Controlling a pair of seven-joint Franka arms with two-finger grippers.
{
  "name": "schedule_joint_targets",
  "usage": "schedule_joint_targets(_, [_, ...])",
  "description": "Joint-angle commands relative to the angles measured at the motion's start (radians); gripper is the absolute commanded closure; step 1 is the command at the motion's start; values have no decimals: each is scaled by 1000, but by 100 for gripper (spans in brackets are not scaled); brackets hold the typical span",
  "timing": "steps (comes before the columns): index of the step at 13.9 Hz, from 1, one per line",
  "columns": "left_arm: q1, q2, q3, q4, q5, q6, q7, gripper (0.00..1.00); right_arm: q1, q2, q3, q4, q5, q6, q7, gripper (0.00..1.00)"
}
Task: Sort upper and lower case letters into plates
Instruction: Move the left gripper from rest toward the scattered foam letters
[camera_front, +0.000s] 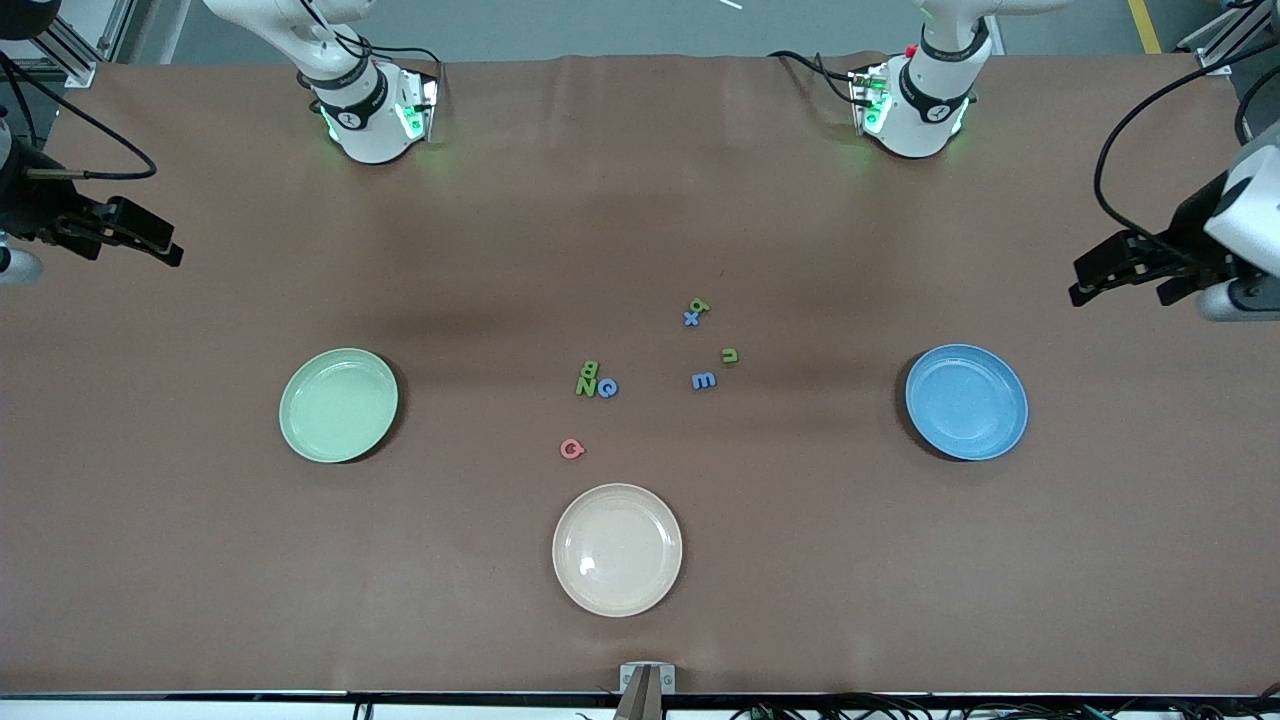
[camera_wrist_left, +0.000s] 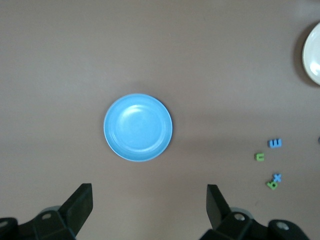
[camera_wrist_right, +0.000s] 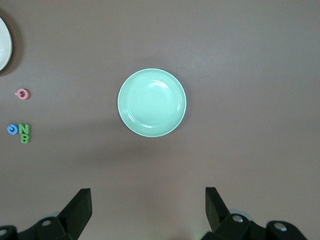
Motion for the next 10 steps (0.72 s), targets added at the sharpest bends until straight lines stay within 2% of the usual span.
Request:
schedule_joint_targets(1, [-18,30,-21,11,-14,-74,-10,0,3,-28,-3,-28,0,15,-35,0])
schedule_joint_targets(6, [-38,45,-38,8,-14,-104,-19,0,5,-28,-5,-28,-10,15,-35,0])
schedule_joint_targets(10, [-99,79,-83,-3,-24,-79,-147,0,5,-28,-5,-28,-10,13,-35,0])
